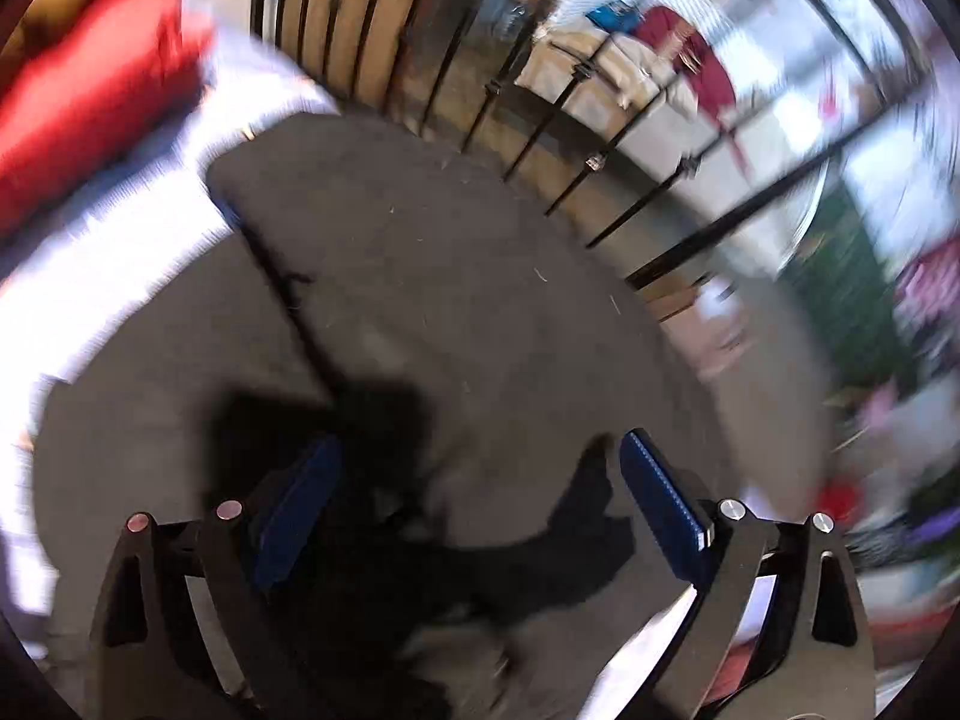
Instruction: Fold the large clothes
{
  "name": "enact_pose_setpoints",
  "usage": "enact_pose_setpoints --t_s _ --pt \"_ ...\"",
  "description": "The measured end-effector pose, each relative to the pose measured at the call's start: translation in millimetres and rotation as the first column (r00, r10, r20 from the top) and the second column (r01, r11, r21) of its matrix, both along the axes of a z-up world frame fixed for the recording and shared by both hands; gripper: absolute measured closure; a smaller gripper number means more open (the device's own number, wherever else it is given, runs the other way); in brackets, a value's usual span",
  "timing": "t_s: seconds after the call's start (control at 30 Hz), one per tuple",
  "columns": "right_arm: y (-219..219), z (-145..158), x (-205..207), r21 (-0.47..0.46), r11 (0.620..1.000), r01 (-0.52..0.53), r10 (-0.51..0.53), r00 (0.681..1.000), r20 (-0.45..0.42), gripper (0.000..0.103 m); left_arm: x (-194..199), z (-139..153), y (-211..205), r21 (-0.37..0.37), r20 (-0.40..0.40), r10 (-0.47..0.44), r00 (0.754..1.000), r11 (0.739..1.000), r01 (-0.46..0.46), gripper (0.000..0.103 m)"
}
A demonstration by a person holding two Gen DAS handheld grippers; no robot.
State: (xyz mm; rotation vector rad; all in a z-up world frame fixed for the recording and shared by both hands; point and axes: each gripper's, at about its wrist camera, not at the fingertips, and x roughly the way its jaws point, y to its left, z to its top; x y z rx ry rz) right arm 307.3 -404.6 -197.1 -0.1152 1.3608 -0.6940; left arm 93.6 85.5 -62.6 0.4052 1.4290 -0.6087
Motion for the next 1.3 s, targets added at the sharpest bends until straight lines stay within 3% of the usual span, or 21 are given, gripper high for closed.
enact_pose_setpoints --t_s 0.03,0.1,0.2,0.27,0.33,0.43,0.5,0.57,0.6,0.7,0.77,0.83,0.87,0.93,0.97,1.0,1.07,1.13,1.2,1.27,1.3 --pt "-6 -8 0 -0.002 1.000 0.014 -0.014 1.000 -0.022 0.013 1 0 1 -0.003 0.008 0.000 1.000 1.000 0.000 0.016" --pt "-17 -8 -15 -0.035 0.998 0.052 -0.053 0.998 -0.018 0.040 5 -2 -1 -0.011 0.024 -0.009 1.000 1.000 0.009 0.016" --pt "-39 13 -73 -0.003 0.995 0.104 -0.103 0.992 0.070 0.080 12 -14 -10 0.002 0.034 -0.048 0.998 0.999 0.048 0.016" --pt "-46 33 -113 -0.117 0.985 0.129 -0.120 0.989 0.082 0.091 17 -20 -20 0.007 0.044 -0.085 0.995 0.996 0.084 0.016" --pt "-62 56 -167 -0.142 0.962 0.234 -0.216 0.968 0.128 0.094 23 -22 -34 -0.008 0.072 -0.125 0.990 0.992 0.126 0.016" --pt "-102 74 -281 -0.020 0.870 0.493 -0.480 0.854 0.199 0.095 35 -23 -57 -0.048 0.094 -0.159 0.983 0.985 0.164 0.016" --pt "-114 69 -351 0.060 0.799 0.599 -0.598 0.779 0.188 0.095 47 -27 -76 -0.064 0.107 -0.183 0.977 0.980 0.190 0.016" --pt "-104 57 -403 0.013 0.758 0.652 -0.648 0.750 0.132 0.095 59 -34 -96 -0.070 0.116 -0.197 0.974 0.976 0.206 0.016" --pt "-99 53 -421 0.004 0.740 0.673 -0.668 0.734 0.121 0.095 66 -39 -106 -0.064 0.112 -0.196 0.974 0.977 0.204 0.016" --pt "-92 46 -478 0.110 0.625 0.773 -0.780 0.612 0.129 0.095 81 -51 -135 -0.083 0.079 -0.188 0.979 0.977 0.194 0.016" --pt "-86 48 -502 0.106 0.598 0.794 -0.800 0.585 0.135 0.094 83 -57 -155 -0.079 0.076 -0.202 0.976 0.975 0.208 0.016" --pt "-83 55 -518 0.033 0.598 0.801 -0.797 0.590 0.128 0.094 82 -64 -175 -0.071 0.086 -0.232 0.969 0.969 0.238 0.016" --pt "-83 55 -519 0.039 0.582 0.812 -0.809 0.574 0.125 0.094 82 -68 -181 -0.075 0.083 -0.239 0.967 0.966 0.246 0.016" --pt "-85 55 -541 0.124 0.515 0.848 -0.854 0.497 0.153 0.094 87 -80 -194 -0.085 0.047 -0.229 0.972 0.969 0.233 0.014" --pt "-84 52 -541 0.151 0.506 0.849 -0.861 0.486 0.150 0.094 90 -89 -200 -0.089 0.013 -0.207 0.978 0.974 0.208 0.014" --pt "-79 46 -534 0.150 0.515 0.844 -0.856 0.497 0.142 0.093 93 -99 -203 -0.095 -0.033 -0.183 0.983 0.979 0.179 0.014" --pt "-68 46 -524 0.077 0.566 0.821 -0.822 0.555 0.125 0.093 98 -118 -206 -0.116 -0.139 -0.123 0.983 0.987 0.108 0.014" --pt "-61 41 -508 0.025 0.604 0.797 -0.796 0.600 0.087 0.093 96 -139 -201 -0.168 -0.304 -0.039 0.952 0.986 -0.014 0.019" --pt "-53 35 -498 0.008 0.617 0.787 -0.785 0.616 0.065 0.093 81 -158 -198 -0.193 -0.432 -0.009 0.902 0.978 -0.083 0.031" --pt "-50 32 -502 0.046 0.597 0.801 -0.802 0.595 0.063 0.093 62 -152 -202 -0.218 -0.375 -0.050 0.926 0.975 -0.036 0.046" --pt "-51 31 -506 0.069 0.582 0.810 -0.813 0.578 0.071 0.093 52 -144 -206 -0.239 -0.358 -0.087 0.930 0.971 -0.001 0.061"
